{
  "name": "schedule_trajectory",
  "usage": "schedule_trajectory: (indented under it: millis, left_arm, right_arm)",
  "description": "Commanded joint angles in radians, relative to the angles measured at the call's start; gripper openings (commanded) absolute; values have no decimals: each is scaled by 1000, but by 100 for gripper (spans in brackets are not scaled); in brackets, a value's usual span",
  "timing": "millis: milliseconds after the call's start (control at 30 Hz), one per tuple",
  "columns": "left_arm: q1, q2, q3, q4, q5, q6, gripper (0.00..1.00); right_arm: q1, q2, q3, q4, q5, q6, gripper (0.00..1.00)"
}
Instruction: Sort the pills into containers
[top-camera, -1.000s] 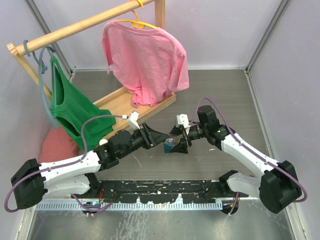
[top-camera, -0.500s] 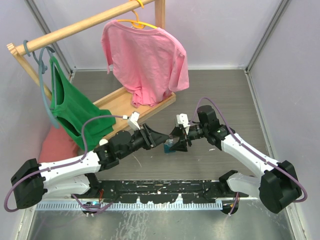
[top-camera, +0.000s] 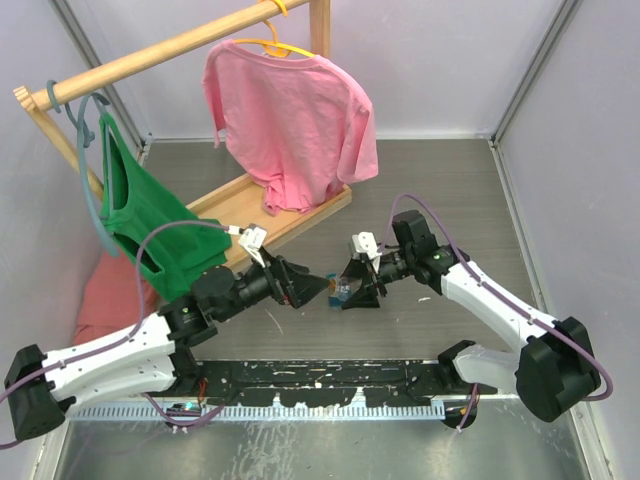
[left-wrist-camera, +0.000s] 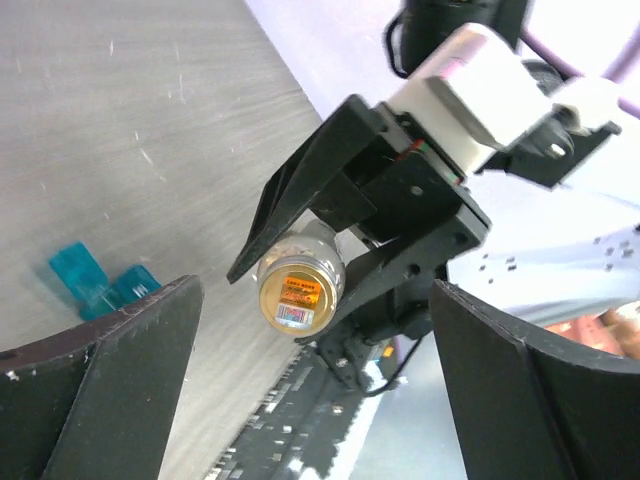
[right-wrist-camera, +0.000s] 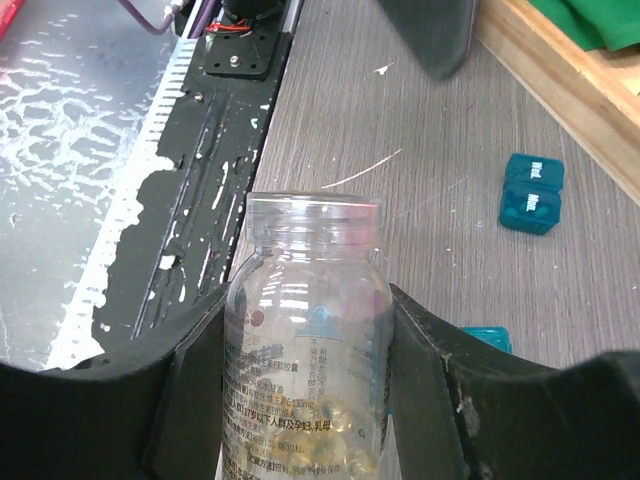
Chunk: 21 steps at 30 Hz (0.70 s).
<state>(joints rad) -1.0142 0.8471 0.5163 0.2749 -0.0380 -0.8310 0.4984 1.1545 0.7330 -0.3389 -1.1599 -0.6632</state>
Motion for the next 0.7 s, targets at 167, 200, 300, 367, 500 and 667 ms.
schedule_trajectory:
  millis: [167, 200, 300, 367, 500, 667]
  left_arm:
    - [-7, -171, -163, 210, 197, 644, 98]
    - [-17, -166, -181, 257, 217, 710, 98]
    - [-43, -131, -194, 327, 261, 907, 98]
    - [-46, -93, -167, 315, 301, 991, 98]
    - [-46, -1, -91, 246, 363, 1106, 98]
    - [-46, 74, -43, 216, 406, 1194, 99]
  right_arm:
    - [-11, -3, 70, -148, -60, -189, 1]
    - [-11, -3, 70, -153, -61, -195, 1]
    - [-11, -1, 71, -161, -59, -205, 1]
    - [-11, 2, 72, -169, -60, -213, 1]
    - [-11, 7, 75, -177, -61, -222, 1]
    - [-11, 10, 77, -183, -65, -229, 1]
